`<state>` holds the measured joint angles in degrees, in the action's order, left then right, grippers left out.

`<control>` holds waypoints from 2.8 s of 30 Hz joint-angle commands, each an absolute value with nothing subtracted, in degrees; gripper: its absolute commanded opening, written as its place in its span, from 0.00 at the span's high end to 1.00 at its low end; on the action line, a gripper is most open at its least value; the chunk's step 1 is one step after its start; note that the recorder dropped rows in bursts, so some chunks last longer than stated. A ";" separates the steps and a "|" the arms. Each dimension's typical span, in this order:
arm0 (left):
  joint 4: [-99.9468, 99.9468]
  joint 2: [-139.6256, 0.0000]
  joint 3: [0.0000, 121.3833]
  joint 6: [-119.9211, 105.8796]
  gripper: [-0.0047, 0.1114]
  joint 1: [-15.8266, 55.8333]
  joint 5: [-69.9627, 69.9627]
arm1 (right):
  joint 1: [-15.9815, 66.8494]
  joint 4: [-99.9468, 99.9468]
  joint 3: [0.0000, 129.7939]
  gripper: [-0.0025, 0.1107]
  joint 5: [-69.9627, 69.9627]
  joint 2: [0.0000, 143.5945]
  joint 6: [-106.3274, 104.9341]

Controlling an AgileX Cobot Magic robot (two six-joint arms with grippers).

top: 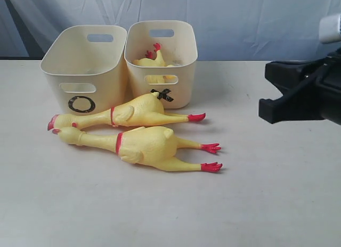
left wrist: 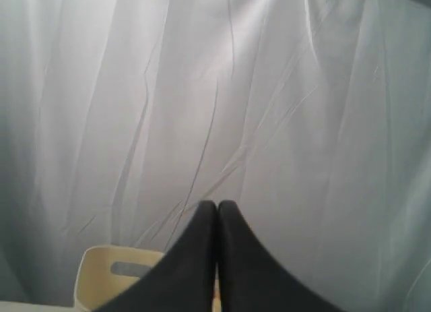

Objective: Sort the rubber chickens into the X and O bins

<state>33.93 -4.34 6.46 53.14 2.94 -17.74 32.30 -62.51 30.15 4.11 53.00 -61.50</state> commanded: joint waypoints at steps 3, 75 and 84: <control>39.38 -14.87 10.85 53.99 0.96 2.92 -12.87 | 32.00 -61.90 29.82 0.98 -8.65 43.95 -61.41; 7.62 -74.69 44.80 -30.77 0.96 17.85 22.08 | 32.00 -30.27 29.82 0.98 -35.65 15.84 -41.56; -10.66 -83.34 44.80 -65.94 0.62 20.82 21.62 | 32.00 -30.27 29.82 0.98 -35.65 15.84 -41.32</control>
